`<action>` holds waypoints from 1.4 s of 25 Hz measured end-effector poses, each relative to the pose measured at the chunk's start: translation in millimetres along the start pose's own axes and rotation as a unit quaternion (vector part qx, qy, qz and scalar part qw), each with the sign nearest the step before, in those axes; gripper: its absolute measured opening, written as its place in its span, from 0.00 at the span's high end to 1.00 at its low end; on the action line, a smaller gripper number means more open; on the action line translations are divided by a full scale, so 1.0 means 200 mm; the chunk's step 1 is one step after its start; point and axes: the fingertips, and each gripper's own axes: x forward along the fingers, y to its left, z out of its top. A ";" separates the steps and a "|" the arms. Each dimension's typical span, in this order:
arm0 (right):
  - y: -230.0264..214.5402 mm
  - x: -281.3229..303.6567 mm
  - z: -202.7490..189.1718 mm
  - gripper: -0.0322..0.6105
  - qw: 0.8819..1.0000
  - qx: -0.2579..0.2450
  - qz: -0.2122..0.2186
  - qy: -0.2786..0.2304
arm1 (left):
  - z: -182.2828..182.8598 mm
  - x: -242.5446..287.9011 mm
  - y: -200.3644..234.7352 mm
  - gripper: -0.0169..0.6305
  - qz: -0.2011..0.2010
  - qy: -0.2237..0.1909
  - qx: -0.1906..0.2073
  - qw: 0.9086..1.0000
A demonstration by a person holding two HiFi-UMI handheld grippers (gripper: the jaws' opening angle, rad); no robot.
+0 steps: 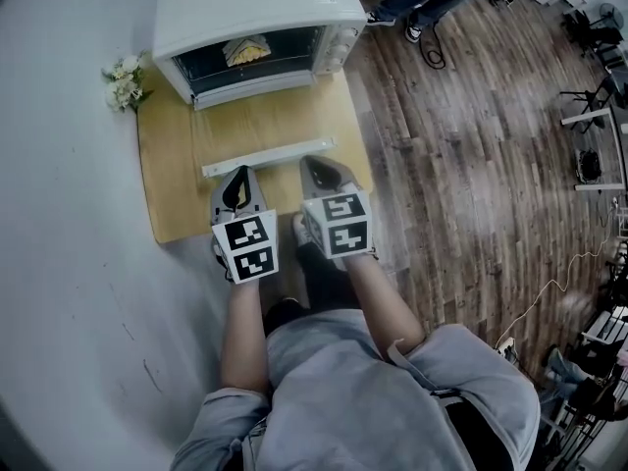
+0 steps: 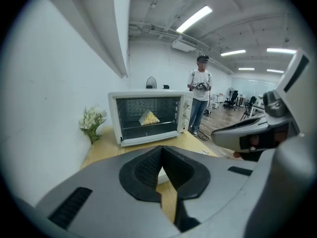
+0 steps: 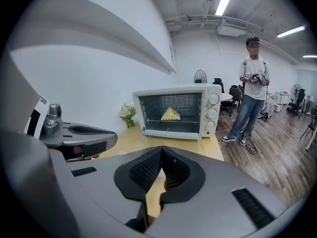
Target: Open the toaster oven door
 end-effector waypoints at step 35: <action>0.35 -0.84 0.96 0.95 0.966 -0.027 0.042 -0.255 | 0.93 -0.92 0.07 0.97 0.023 -0.237 0.002 0.971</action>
